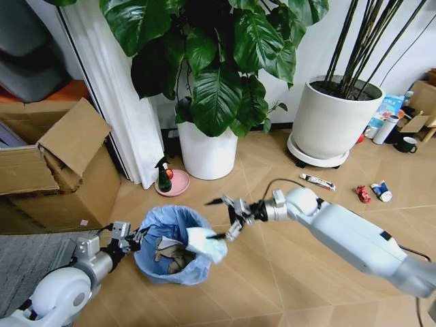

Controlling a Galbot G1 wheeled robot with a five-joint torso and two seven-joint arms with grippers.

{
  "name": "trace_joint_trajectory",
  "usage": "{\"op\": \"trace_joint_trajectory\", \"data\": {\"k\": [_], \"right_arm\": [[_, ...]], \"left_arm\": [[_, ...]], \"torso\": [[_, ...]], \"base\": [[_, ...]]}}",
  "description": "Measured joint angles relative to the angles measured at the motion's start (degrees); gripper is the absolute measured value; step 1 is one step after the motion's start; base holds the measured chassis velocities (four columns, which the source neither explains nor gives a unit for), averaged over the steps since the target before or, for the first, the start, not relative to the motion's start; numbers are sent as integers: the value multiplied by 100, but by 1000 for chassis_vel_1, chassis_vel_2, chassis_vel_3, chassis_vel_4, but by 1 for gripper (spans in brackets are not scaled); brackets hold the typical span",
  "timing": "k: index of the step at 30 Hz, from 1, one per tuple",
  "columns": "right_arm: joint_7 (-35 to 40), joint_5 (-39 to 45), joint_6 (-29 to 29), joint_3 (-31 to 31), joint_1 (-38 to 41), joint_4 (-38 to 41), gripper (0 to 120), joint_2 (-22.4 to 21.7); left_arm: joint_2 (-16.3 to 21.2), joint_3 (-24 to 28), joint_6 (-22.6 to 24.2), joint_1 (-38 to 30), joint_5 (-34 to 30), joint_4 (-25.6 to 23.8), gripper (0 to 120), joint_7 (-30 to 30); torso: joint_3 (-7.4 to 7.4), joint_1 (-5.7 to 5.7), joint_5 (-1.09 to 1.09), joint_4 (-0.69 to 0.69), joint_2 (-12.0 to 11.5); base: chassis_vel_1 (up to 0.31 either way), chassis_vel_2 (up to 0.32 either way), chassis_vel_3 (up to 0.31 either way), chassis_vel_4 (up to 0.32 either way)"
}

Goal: Pick up the trash bin and place the garbage on the floor into it.

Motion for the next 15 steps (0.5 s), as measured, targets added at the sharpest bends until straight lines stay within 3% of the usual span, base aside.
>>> {"op": "trace_joint_trajectory", "data": {"k": [15], "right_arm": [[612, 388, 35, -442, 628, -147, 100, 599]], "left_arm": [[35, 71, -1, 50, 84, -1, 0, 74]], "torso": [[0, 0, 0, -1, 0]], "base": [[0, 0, 0, 0]]}}
